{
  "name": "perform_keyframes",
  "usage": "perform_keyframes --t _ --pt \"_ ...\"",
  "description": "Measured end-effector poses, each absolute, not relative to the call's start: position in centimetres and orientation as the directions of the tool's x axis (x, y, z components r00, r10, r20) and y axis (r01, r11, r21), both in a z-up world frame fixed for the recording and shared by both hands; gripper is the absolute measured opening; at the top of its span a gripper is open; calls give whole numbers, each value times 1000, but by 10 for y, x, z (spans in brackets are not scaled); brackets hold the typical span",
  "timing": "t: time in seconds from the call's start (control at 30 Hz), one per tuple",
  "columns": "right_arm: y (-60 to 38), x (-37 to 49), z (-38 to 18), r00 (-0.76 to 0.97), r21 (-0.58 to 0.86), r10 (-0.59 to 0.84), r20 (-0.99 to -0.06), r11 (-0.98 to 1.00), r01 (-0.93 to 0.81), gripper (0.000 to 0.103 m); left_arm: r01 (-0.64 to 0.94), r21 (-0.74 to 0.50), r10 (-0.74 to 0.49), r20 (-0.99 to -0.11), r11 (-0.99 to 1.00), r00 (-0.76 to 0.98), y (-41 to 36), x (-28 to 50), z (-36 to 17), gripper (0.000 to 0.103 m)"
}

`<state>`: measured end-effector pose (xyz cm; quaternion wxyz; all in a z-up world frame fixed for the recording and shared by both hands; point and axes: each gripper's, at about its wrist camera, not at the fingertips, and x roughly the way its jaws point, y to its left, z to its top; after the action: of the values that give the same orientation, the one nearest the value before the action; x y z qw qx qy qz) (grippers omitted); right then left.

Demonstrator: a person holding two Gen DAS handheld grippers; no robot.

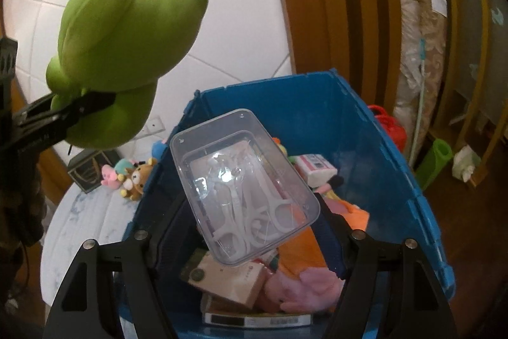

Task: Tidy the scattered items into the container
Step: 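Lift and carry the frog with left tool while right tool carries the floss box to crate, then open both tools to drop the frog and floss box into the crate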

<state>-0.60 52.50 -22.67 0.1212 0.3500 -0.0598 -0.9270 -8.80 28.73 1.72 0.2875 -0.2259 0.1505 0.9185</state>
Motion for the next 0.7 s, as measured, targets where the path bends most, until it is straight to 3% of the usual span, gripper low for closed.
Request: perform_keyframes --t 0.2,0.27,0.3,0.33,0.37,0.4,0.7 --pt "537 -11 -235 -721 199 -246 -648 -968 152 73 -642 156 504 -493 -751 -709 318 -104 26 53" --pt "538 -13 -234 -722 198 -245 -647 -968 152 74 -653 149 518 -491 -742 -700 327 -113 32 68" --pt "538 -14 -234 -723 198 -247 -645 -968 154 74 -656 129 518 -509 -744 -687 332 -124 35 84" --pt "538 -15 -233 -726 198 -247 -642 -968 155 78 -650 105 515 -521 -752 -680 334 -132 36 91" --pt "537 -16 -233 -727 193 -243 -642 -969 153 99 -634 83 505 -529 -769 -682 332 -139 38 93" --pt "536 -18 -232 -728 186 -237 -643 -971 152 102 -615 71 495 -524 -786 -693 331 -145 41 93" --pt "529 -26 -236 -719 179 -252 -648 -968 177 103 -553 91 435 -517 -828 -737 294 -147 34 93"
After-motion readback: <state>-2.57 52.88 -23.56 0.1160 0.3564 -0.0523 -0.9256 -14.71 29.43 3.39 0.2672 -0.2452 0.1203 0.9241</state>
